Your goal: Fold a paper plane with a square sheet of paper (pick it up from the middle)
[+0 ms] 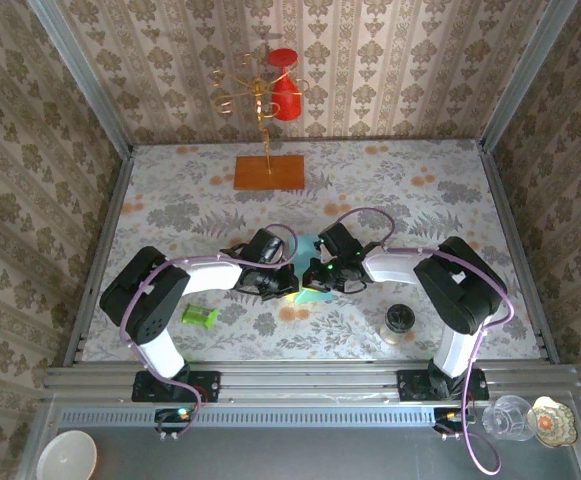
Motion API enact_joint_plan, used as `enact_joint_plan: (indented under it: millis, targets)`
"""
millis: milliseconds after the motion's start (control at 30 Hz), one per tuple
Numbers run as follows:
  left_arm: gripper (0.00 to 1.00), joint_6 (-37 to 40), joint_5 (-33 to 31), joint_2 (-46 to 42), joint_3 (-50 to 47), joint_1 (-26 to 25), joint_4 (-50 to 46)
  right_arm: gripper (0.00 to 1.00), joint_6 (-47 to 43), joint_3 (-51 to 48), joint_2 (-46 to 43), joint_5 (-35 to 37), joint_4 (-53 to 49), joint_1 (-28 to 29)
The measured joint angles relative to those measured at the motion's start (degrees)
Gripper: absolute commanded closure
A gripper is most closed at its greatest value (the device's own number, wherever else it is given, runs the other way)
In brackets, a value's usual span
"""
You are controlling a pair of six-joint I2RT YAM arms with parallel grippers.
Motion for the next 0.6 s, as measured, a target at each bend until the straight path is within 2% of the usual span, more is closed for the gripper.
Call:
enact_joint_plan:
  millis: [333,600]
  targets:
    - [1.0,-0.1,-0.3,-0.5,-0.9,0.0,0.6,1.0,-0.6,2.0,2.4,-0.3,-0.9,-0.8]
    - [1.0,-0.9,-0.9,-1.5,-3.0,0.0,3.0,1.0,-0.9,2.8,4.0,-3.7,-0.2,-6.6]
